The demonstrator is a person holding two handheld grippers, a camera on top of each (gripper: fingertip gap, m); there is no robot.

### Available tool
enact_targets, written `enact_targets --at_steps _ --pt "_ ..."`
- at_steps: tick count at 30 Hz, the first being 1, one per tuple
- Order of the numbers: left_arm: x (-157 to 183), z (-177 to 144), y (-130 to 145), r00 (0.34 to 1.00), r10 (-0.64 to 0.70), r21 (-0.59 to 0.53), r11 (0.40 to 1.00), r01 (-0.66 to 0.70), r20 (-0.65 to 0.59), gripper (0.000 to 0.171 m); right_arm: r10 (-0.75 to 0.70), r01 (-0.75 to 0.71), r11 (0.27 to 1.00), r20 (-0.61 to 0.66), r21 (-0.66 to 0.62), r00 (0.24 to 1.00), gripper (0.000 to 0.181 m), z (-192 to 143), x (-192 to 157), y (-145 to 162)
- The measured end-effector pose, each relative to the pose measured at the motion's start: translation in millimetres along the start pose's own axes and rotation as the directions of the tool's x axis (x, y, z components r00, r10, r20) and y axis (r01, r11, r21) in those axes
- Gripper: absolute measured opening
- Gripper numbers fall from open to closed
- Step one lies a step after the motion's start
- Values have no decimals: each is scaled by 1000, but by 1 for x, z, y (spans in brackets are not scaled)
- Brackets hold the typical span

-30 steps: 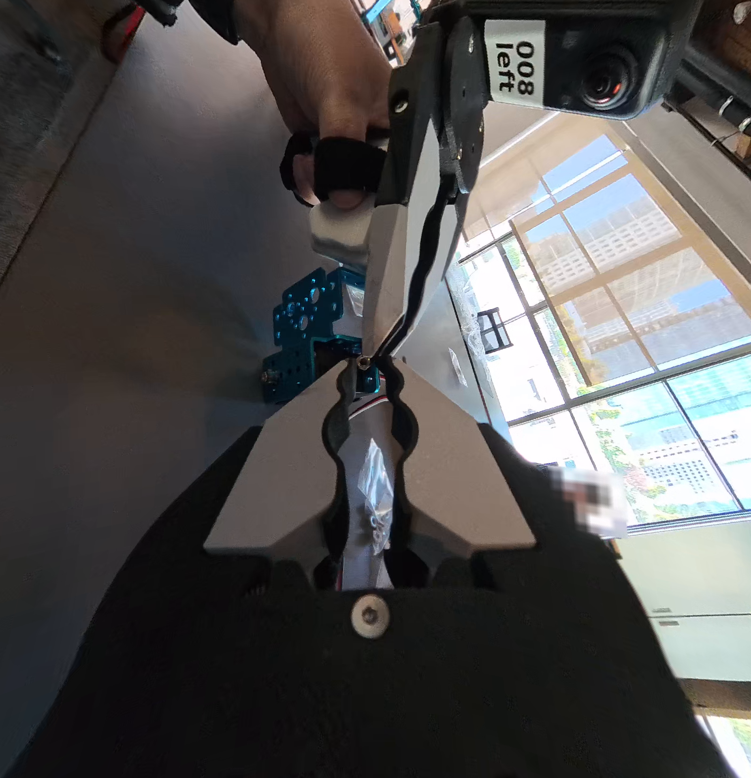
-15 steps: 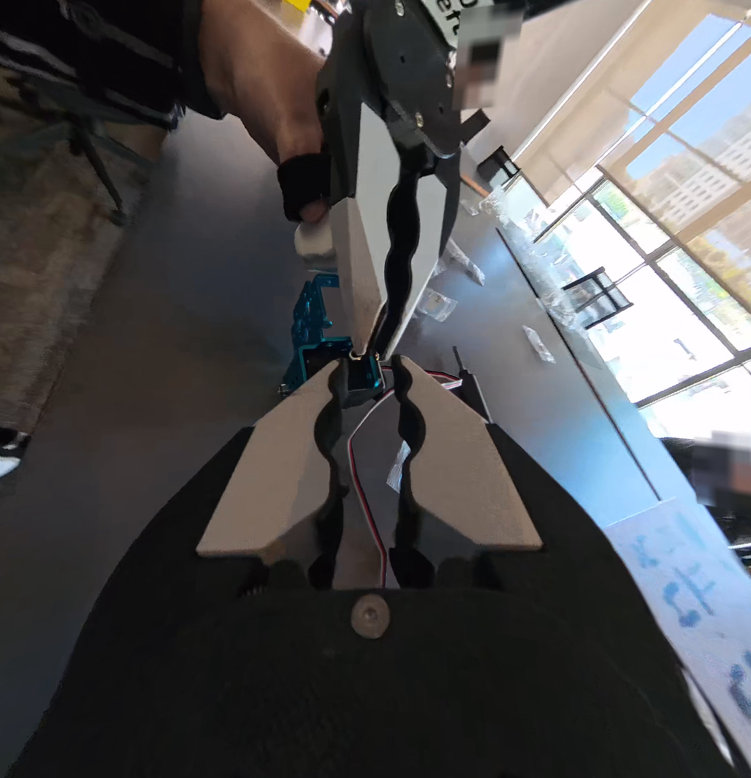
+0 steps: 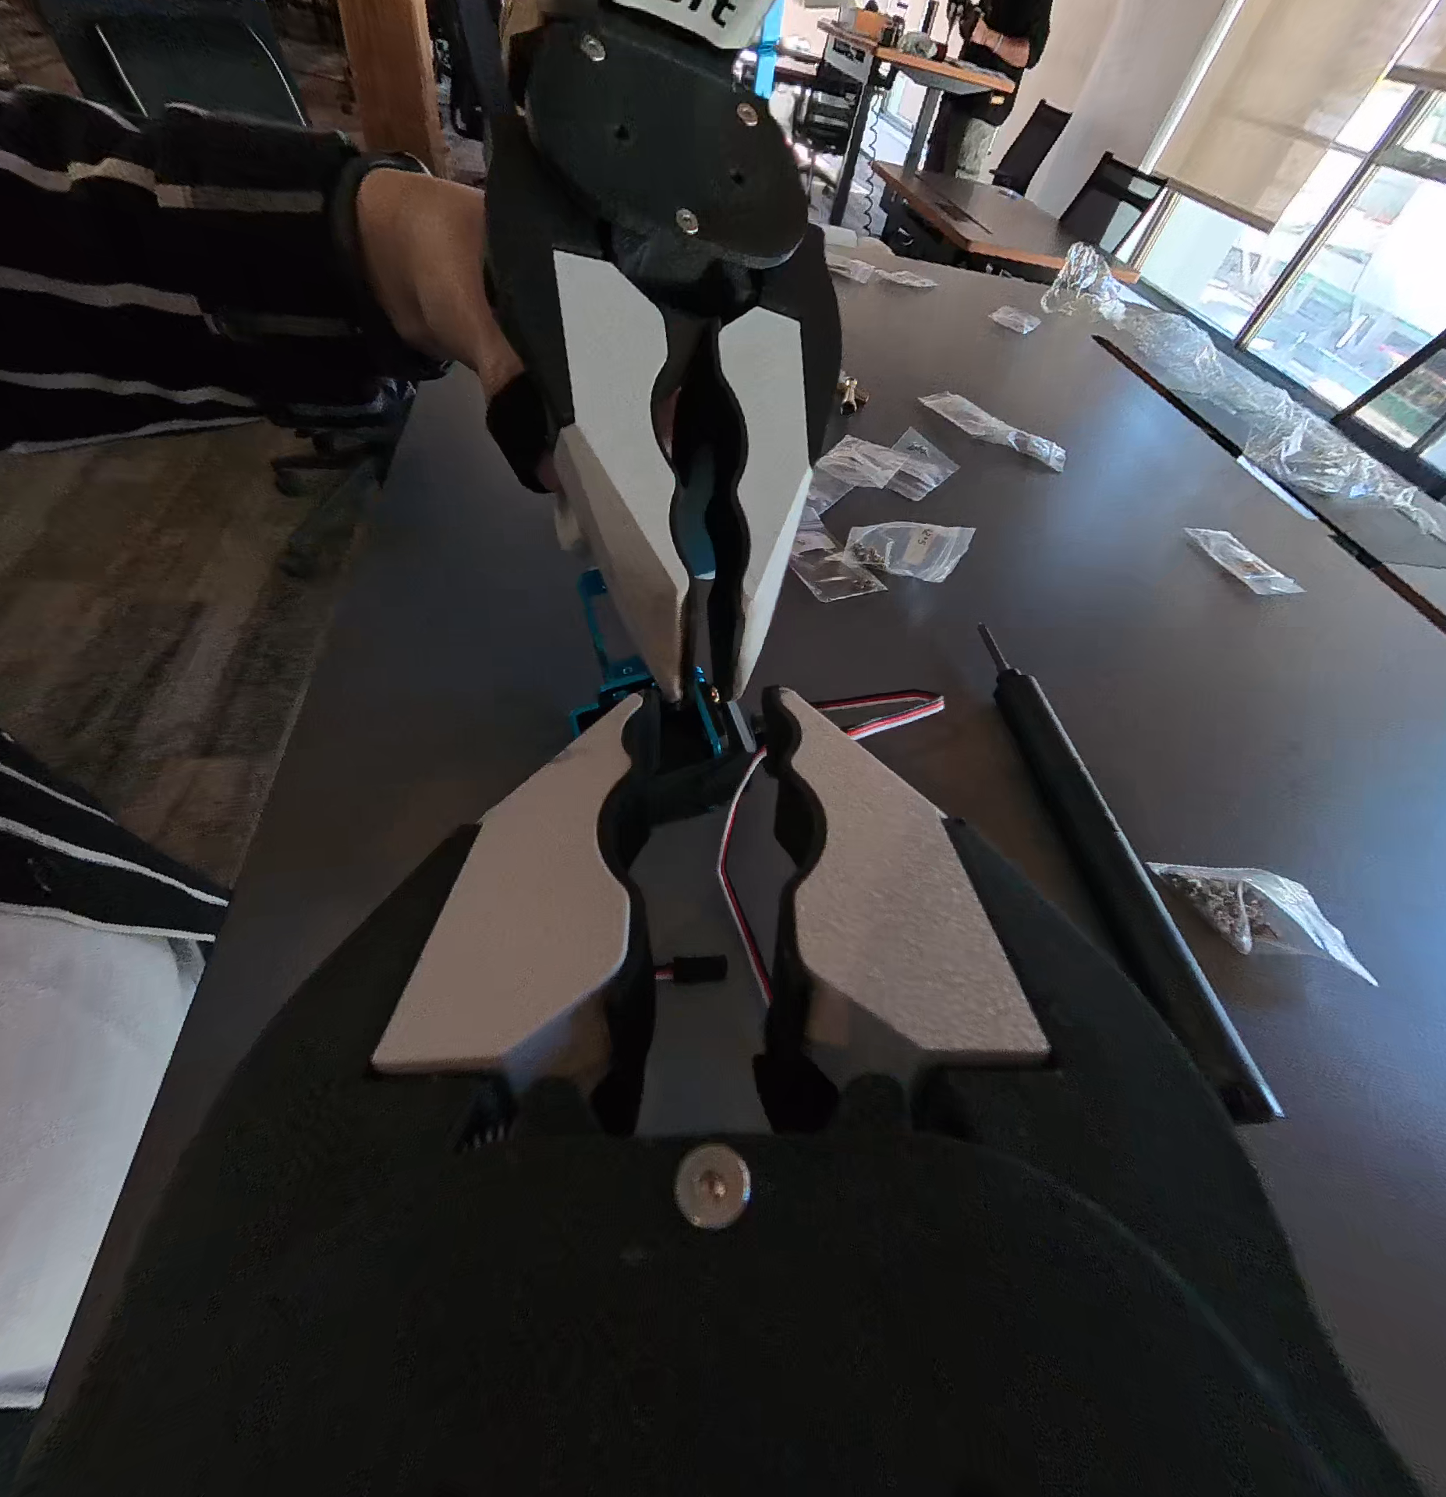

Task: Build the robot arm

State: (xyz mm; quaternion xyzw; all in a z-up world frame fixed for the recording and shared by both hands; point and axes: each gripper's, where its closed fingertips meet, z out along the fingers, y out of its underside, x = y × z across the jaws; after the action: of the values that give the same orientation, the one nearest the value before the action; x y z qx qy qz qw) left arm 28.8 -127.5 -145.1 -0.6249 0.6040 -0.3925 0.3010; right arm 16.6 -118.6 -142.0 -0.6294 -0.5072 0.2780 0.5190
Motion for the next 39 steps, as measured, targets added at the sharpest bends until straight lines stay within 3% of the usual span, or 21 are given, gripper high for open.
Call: enact_targets --at_steps 10,17,23,30,39 --pt "0 0 0 999 -32 8 999 32 -21 8 16 -15 999 29 -28 999 18 3 -1 4" --pt "0 0 -1 991 -106 48 993 110 -82 9 12 -11 1000 32 -29 999 16 2 -1 5" --pt "5 -3 -4 963 -195 72 975 212 -187 20 3 -2 1000 29 -29 1000 15 2 0 6" --pt "3 -3 0 994 -62 68 995 68 -94 16 -50 51 998 15 -37 999 12 1 0 6" --pt "4 -3 -1 985 -110 74 990 121 -135 19 -105 104 994 -18 -46 994 15 1 1 5"
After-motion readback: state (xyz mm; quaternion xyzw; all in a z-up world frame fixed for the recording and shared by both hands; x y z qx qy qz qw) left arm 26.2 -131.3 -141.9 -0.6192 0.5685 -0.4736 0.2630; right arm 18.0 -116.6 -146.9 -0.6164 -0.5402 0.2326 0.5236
